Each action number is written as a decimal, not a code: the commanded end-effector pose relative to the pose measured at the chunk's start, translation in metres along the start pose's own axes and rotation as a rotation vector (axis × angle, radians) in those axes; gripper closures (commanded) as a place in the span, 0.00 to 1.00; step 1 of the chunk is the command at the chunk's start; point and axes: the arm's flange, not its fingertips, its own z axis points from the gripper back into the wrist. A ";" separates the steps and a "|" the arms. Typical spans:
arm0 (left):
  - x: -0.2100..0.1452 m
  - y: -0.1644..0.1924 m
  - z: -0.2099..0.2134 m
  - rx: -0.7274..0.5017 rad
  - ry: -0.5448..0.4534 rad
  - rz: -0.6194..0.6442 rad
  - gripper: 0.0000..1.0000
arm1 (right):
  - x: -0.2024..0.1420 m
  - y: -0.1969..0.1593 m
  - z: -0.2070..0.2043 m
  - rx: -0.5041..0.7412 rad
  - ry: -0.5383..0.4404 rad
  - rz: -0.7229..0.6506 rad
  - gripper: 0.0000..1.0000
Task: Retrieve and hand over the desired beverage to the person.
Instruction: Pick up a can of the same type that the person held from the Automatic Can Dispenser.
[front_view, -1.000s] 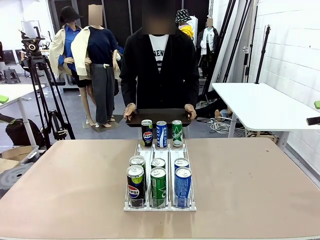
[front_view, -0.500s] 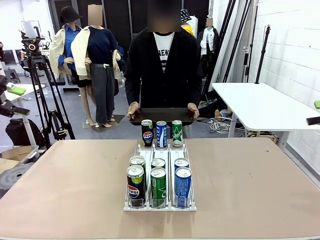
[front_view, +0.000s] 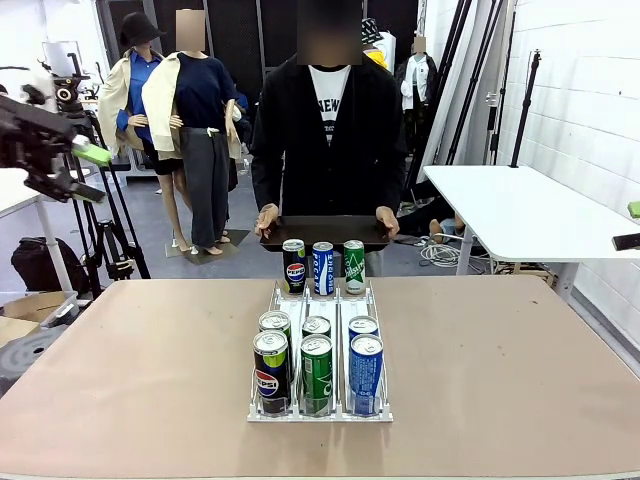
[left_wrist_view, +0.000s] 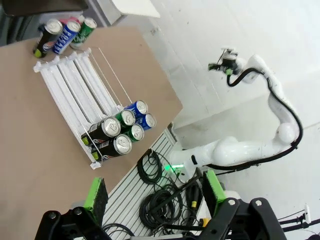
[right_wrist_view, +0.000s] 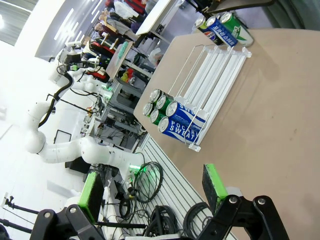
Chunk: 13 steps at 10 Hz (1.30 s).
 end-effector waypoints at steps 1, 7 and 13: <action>0.005 -0.007 -0.027 0.056 0.066 0.014 0.00 | -0.002 0.001 -0.003 -0.014 -0.010 0.004 0.00; 0.017 -0.066 -0.119 0.242 0.224 -0.117 0.00 | -0.002 0.001 -0.003 -0.014 -0.010 0.004 0.00; 0.029 -0.138 -0.206 0.453 0.357 -0.235 0.00 | -0.002 0.001 -0.003 -0.014 -0.010 0.004 0.00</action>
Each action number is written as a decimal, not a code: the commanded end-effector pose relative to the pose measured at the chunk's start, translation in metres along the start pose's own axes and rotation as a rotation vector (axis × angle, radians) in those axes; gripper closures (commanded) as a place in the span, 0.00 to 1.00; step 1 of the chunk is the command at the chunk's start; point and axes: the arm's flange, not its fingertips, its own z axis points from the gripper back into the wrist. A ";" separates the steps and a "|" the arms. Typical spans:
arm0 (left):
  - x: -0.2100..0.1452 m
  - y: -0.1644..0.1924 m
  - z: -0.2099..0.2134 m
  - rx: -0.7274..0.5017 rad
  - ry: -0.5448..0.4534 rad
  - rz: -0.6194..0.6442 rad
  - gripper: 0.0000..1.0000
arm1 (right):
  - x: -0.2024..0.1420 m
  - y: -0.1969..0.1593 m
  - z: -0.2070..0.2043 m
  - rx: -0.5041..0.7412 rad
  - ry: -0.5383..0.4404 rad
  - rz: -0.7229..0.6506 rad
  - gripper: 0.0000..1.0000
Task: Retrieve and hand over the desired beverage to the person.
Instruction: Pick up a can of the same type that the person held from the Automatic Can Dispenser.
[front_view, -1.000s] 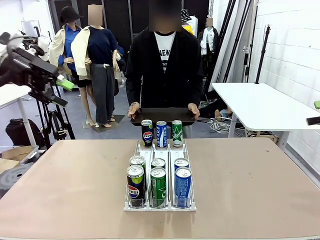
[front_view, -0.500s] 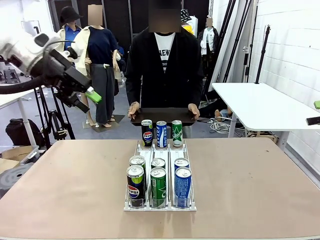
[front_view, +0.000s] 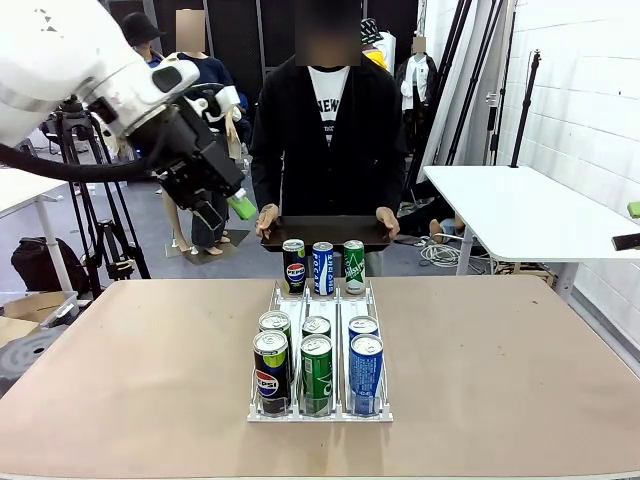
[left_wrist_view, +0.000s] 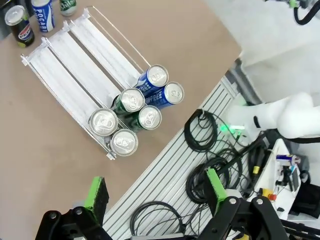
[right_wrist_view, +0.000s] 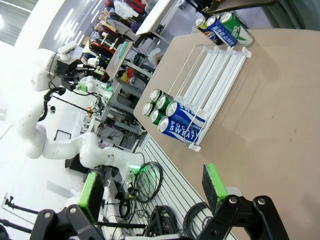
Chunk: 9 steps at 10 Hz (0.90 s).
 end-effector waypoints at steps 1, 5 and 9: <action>0.014 -0.016 -0.012 0.079 0.053 -0.006 0.00 | -0.002 0.000 -0.002 -0.013 -0.011 0.004 0.00; 0.019 -0.047 -0.062 0.138 0.145 -0.055 0.00 | -0.002 0.000 -0.002 -0.013 -0.011 0.004 0.00; 0.020 -0.071 -0.108 0.193 0.187 -0.119 0.00 | -0.002 0.000 -0.002 -0.013 -0.011 0.004 0.00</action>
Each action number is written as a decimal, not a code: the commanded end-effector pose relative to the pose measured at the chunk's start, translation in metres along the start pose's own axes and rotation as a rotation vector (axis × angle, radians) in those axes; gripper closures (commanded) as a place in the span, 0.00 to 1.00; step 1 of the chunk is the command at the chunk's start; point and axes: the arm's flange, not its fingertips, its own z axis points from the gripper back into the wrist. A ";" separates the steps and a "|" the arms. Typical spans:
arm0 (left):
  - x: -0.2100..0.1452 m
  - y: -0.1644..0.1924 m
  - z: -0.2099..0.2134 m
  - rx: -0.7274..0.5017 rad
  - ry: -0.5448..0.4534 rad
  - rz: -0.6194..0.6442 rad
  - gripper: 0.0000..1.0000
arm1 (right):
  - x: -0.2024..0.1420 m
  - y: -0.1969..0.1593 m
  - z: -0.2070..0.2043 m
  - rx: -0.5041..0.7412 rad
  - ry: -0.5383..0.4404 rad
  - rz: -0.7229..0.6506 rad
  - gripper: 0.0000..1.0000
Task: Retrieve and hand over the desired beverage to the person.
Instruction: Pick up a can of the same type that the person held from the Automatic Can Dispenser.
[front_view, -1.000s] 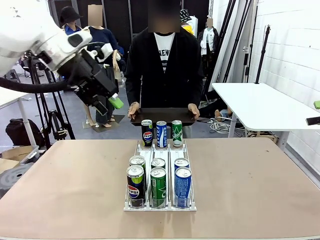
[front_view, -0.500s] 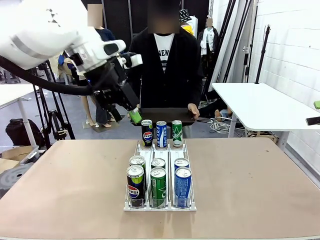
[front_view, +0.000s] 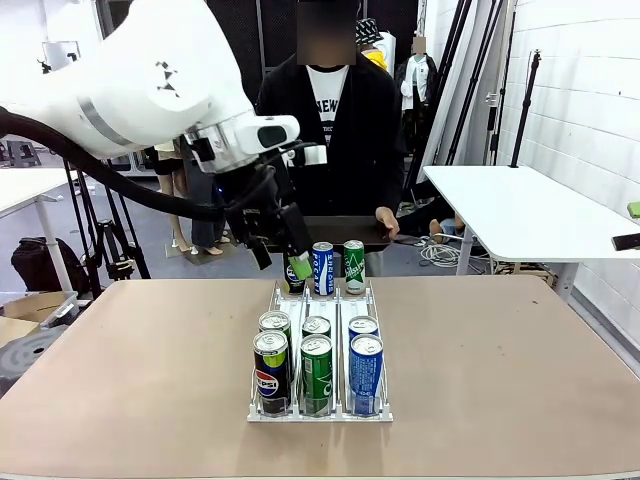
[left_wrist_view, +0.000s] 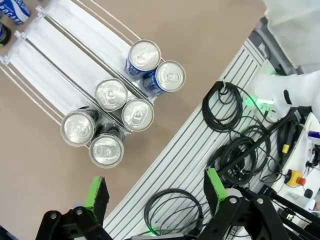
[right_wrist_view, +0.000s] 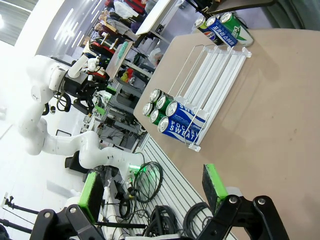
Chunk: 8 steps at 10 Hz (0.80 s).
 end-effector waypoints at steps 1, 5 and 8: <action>0.005 -0.013 -0.016 0.066 0.015 -0.002 0.00 | -0.002 0.000 -0.002 -0.013 -0.010 0.004 0.00; 0.020 -0.032 -0.042 0.118 0.054 -0.016 0.00 | -0.002 0.000 -0.002 -0.013 -0.010 0.004 0.00; 0.021 -0.039 -0.056 0.140 0.043 -0.020 0.00 | -0.002 0.000 -0.002 -0.013 -0.010 0.004 0.00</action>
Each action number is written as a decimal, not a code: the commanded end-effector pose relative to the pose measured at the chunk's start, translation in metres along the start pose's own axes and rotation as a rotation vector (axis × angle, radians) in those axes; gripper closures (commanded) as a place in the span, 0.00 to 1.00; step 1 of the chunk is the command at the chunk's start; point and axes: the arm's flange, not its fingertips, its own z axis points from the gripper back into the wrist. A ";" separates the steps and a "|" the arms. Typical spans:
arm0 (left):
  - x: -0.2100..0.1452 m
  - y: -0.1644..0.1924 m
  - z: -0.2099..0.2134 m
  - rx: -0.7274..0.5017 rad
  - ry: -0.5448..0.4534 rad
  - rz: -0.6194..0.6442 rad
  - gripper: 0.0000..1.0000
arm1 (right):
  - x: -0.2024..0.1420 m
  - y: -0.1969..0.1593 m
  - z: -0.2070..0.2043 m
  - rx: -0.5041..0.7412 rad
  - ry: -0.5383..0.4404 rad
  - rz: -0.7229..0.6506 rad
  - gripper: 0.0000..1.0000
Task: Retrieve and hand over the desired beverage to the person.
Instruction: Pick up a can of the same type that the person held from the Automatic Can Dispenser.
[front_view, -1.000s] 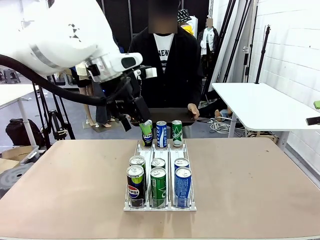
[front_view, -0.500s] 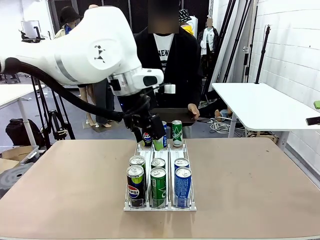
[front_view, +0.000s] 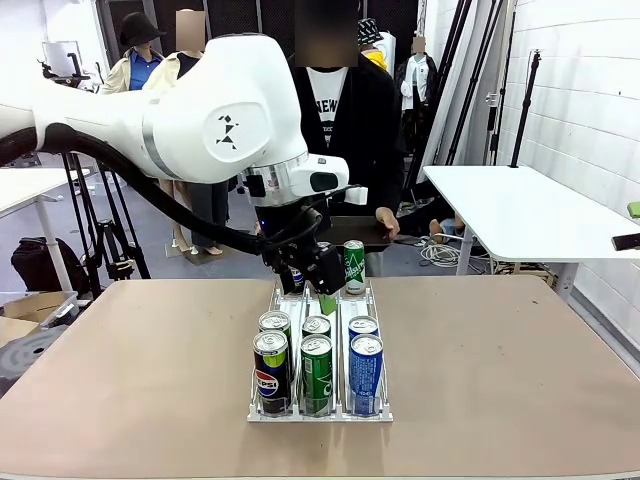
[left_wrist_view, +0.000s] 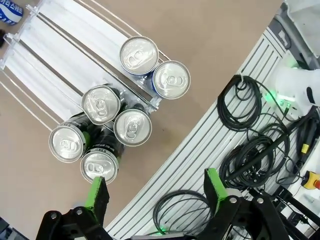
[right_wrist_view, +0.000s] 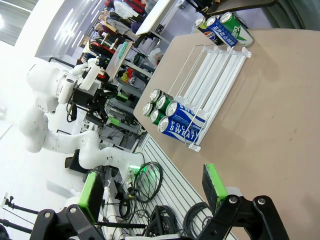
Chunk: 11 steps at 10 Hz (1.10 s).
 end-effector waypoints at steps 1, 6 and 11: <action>0.003 -0.013 -0.014 0.049 -0.023 0.015 0.00 | -0.002 0.000 -0.002 -0.013 -0.010 0.004 0.00; 0.005 -0.012 -0.015 0.031 -0.021 -0.005 0.00 | -0.002 0.000 -0.002 -0.013 -0.010 0.004 0.00; 0.005 -0.012 -0.015 0.031 -0.021 -0.005 0.00 | -0.002 0.000 -0.002 -0.013 -0.010 0.004 0.00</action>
